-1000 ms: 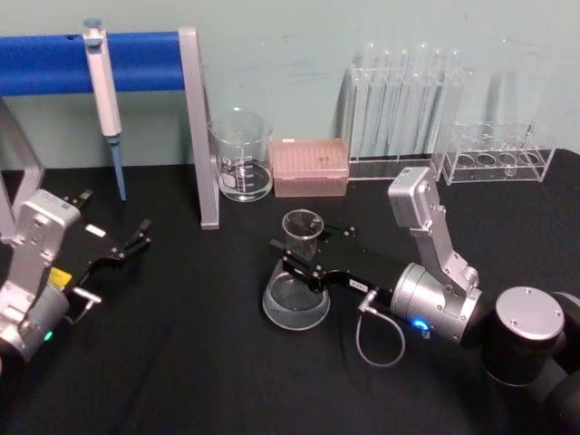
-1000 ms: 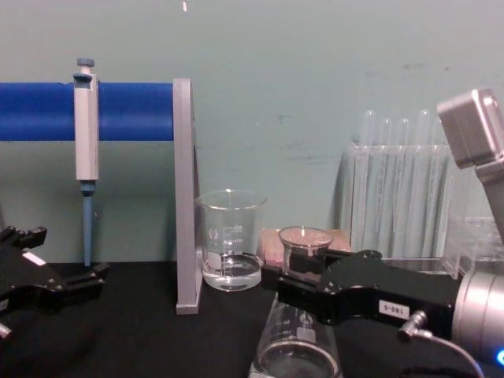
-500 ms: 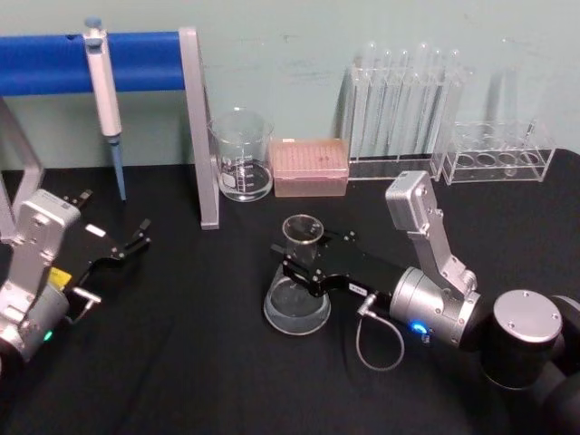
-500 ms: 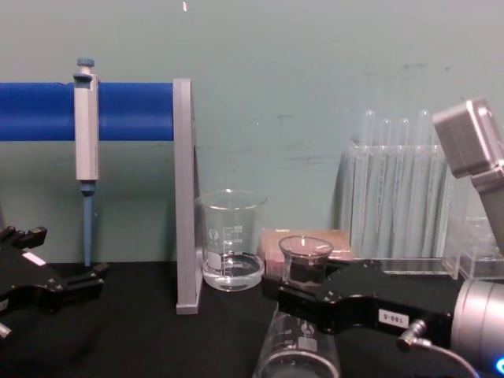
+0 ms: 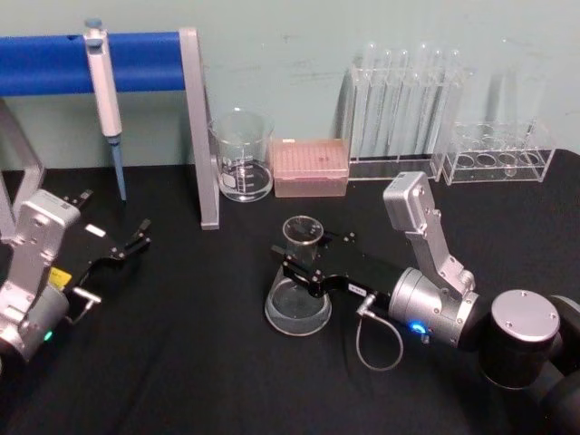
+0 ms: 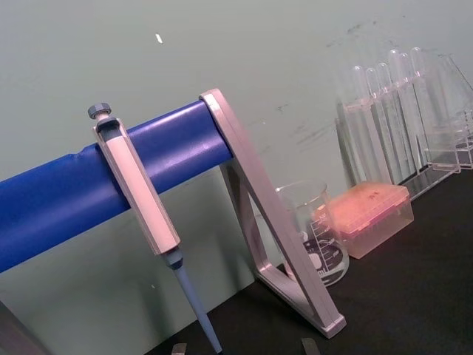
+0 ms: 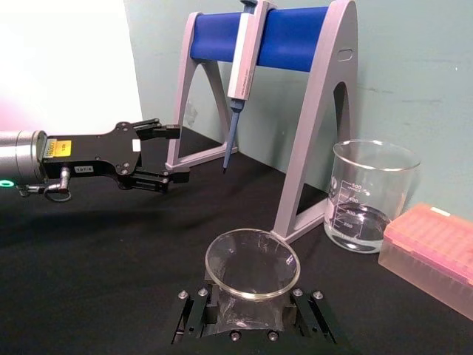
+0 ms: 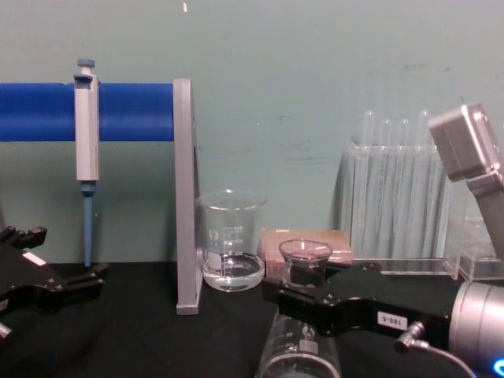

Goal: Grasp the erlenmeyer flask with one hand, shake it three times, then place it back.

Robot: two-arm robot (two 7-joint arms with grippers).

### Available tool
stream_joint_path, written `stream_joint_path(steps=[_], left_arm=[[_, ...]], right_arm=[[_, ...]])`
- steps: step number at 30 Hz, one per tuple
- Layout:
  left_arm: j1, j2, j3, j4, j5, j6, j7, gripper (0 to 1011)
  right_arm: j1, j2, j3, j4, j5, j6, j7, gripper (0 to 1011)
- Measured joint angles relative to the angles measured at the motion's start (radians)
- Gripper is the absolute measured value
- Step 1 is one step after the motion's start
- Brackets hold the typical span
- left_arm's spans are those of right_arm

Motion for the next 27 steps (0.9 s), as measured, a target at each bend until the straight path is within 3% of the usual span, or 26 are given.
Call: stream_joint_path(steps=[21, 27], left_arm=[[0.000, 0.000, 0.000, 0.000, 0.000, 0.000, 0.000, 1001], [0.000, 0.000, 0.000, 0.000, 0.000, 0.000, 0.000, 1001]], right_arm=[[0.002, 0.001, -0.003, 0.001, -0.008, 0.001, -0.003, 449], [0.001, 0.002, -0.003, 0.002, -0.009, 0.004, -0.003, 594]])
